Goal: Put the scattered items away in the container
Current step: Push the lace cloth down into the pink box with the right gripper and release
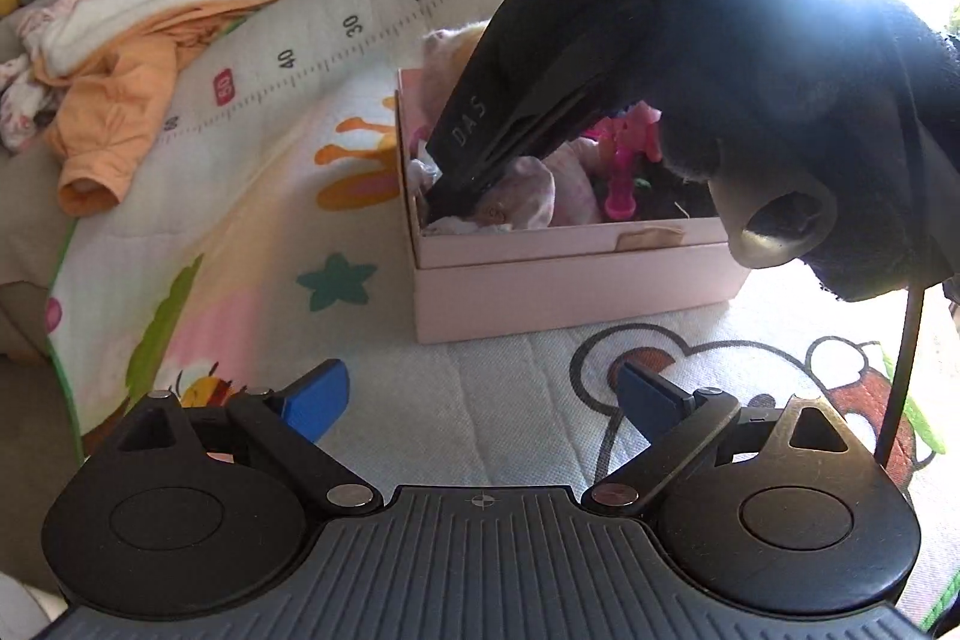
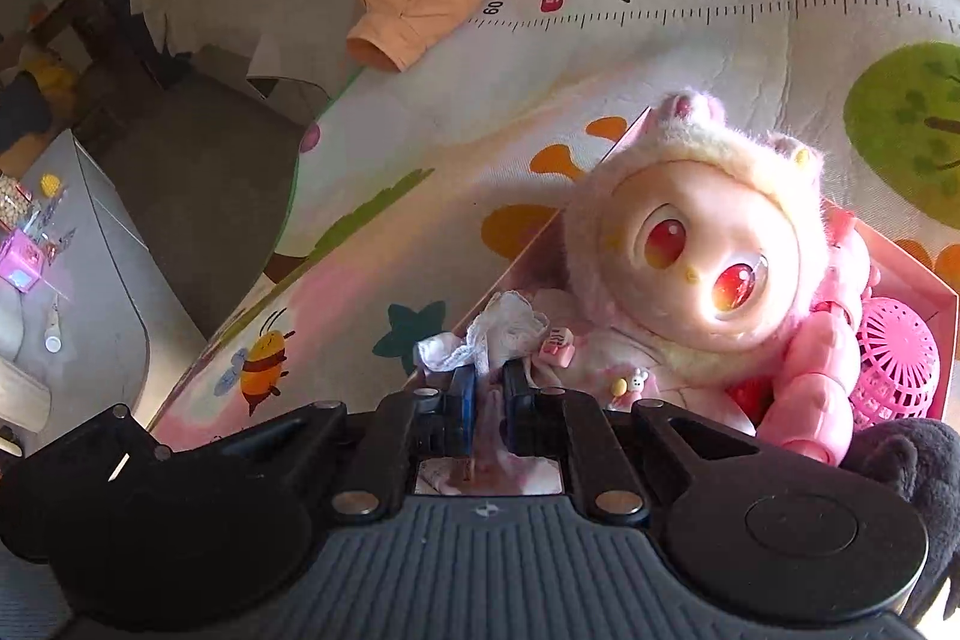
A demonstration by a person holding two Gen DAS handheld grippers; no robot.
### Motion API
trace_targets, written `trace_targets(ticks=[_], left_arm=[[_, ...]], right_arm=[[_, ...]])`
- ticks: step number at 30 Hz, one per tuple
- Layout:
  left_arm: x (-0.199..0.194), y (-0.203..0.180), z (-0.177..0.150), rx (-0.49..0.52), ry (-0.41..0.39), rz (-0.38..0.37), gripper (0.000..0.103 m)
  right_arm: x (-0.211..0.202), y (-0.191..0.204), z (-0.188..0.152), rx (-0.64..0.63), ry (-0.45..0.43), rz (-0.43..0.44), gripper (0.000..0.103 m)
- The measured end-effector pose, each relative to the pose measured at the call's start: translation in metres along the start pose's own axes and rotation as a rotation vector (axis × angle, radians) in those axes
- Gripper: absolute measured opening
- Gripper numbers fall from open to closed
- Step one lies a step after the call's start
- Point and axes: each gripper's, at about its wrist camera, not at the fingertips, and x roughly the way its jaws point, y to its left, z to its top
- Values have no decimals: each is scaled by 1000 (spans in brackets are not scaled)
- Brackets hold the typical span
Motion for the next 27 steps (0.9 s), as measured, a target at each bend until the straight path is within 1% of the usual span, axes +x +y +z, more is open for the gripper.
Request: trace_targets(ticks=[2, 4, 7, 8, 9, 10, 11, 12, 13, 14, 15, 16, 19, 22, 25, 27], left_arm=[[1, 1, -1, -2, 0, -6, 99], [2, 3, -3, -6, 2, -10, 99], [3, 5, -6, -12, 4, -12, 99], [4, 7, -6, -17, 5, -13, 99], [4, 8, -7, -22, 5, -16, 99], [6, 9, -7, -26, 5, -19, 99], [7, 9, -7, -31, 5, -23, 99], [7, 9, -7, -35, 5, -25, 99], [9, 10, -8, -39, 6, -30, 99], [9, 10, -8, -40, 6, -34, 99], [9, 10, -8, -41, 5, -38, 99], [9, 10, -8, -42, 3, -42, 99], [10, 9, -8, -43, 1, -49, 99], [10, 8, -8, -40, 2, -49, 99], [10, 8, -10, -39, 8, -44, 99], [10, 11, -12, -46, 12, -37, 99]], right_arm=[[2, 1, -1, -7, -3, -4, 9], [-5, -2, -1, 8, -6, 11, 10], [-29, -16, 3, 58, -65, 68, 23], [-38, -20, 4, 70, -98, 68, 37], [-46, -23, 4, 74, -123, 49, 44], [-54, -24, 3, 70, -149, 28, 47], [-59, -26, 2, 64, -160, 21, 47], [-62, -26, 1, 60, -164, 6, 44], [-64, -25, -1, 52, -163, 1, 30], [-65, -24, -2, 50, -149, 22, 14], [-64, -24, -3, 60, -131, 48, 10], [-61, -24, -4, 75, -104, 73, 10], [-39, -18, -6, 94, -26, 80, 10], [-10, -22, -7, 143, 42, 115, 10], [7, -31, -9, 205, 68, 162, 9], [3, -32, -11, 210, 68, 173, 9]])
